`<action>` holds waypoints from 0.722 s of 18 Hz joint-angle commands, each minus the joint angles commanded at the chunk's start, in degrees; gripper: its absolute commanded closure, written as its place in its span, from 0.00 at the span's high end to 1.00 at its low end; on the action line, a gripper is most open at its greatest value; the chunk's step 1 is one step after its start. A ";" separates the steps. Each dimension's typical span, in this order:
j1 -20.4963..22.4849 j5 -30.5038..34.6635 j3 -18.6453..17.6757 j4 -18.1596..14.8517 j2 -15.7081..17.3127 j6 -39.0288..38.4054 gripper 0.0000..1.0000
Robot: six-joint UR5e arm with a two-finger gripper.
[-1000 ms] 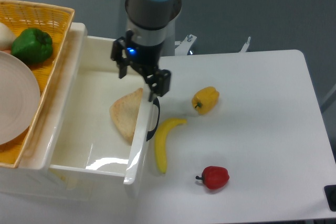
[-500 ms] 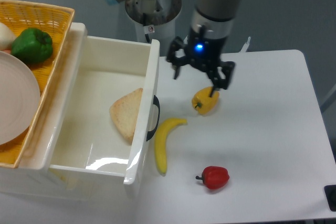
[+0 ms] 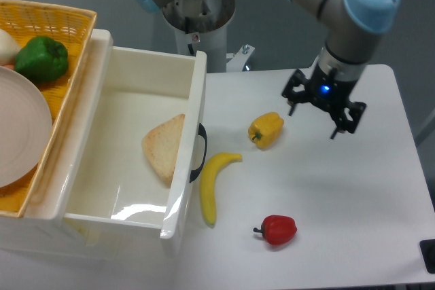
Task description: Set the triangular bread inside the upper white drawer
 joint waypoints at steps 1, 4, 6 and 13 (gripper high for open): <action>0.09 0.61 0.00 0.26 -0.70 1.15 1.00; 1.41 3.25 0.00 5.43 -2.81 1.68 1.00; 1.67 3.52 0.00 6.85 -4.22 1.68 1.00; 4.04 5.01 0.88 8.35 -7.83 6.95 1.00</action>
